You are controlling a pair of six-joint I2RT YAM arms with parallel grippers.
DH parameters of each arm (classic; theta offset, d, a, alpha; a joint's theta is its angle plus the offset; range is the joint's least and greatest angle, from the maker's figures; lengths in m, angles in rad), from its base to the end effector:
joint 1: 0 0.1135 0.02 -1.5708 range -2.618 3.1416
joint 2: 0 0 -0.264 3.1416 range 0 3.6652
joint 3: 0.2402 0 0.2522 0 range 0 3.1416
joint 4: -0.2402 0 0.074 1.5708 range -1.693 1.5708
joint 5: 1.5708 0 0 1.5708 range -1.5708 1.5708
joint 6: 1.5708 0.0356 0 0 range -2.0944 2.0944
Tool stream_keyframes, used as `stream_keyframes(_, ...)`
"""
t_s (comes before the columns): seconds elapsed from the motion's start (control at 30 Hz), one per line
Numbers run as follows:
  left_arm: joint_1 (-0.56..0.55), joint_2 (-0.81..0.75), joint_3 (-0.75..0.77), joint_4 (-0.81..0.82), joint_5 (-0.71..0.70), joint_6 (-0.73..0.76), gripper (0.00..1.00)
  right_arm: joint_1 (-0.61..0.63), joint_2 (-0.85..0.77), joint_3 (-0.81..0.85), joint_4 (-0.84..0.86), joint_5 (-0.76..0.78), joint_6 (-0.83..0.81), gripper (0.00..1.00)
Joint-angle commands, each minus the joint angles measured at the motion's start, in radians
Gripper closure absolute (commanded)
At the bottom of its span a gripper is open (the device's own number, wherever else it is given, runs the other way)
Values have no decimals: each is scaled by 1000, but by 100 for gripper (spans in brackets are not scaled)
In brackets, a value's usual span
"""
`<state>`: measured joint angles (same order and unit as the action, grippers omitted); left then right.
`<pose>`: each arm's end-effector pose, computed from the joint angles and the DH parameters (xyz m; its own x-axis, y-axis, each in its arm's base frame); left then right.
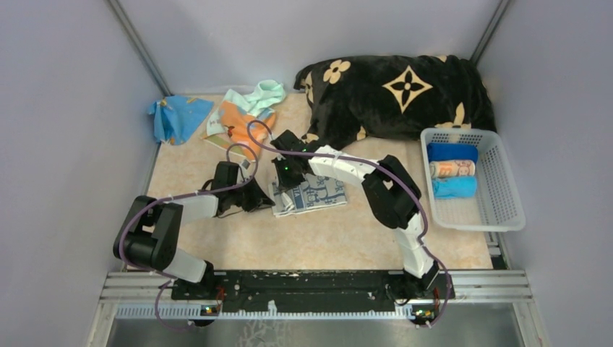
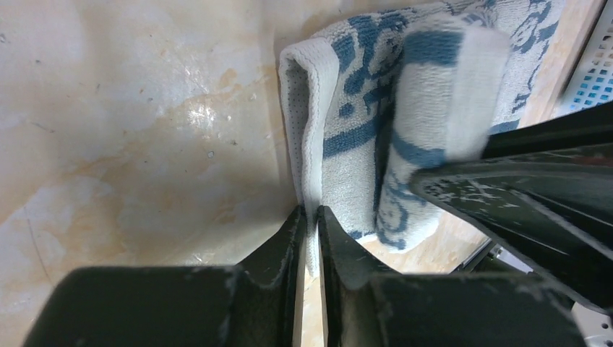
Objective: Roll the towels
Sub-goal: Fold the towel at the center of the board.
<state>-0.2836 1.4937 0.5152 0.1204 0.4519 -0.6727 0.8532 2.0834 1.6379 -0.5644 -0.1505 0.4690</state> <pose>0.2410 -0.0864 0.1268 -0.8958 -0.3228 -0.3056 -0.0413 0.7449 -0.6658 0.2948 0.3459 0.1997 -0.8571 -0.3024 -0.4171 -0.4595 0.8147 0.3537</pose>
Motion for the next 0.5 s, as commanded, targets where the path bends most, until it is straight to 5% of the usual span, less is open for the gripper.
stream_keyframes(0.0, -11, 9, -7, 6, -28, 9, 83, 11, 27, 49, 41, -21, 14, 99)
stream_keyframes(0.2, -11, -22, -8, -34, -66, 19, 81, 11, 10, 36, 65, -116, 7, 86)
stream_keyframes(0.3, -11, -51, -10, -58, -94, 20, 77, 11, -48, -2, 99, -157, 6, 66)
stream_keyframes(0.47, -11, -140, -17, -138, -173, 30, 68, -18, -210, -110, 156, -134, -5, 59)
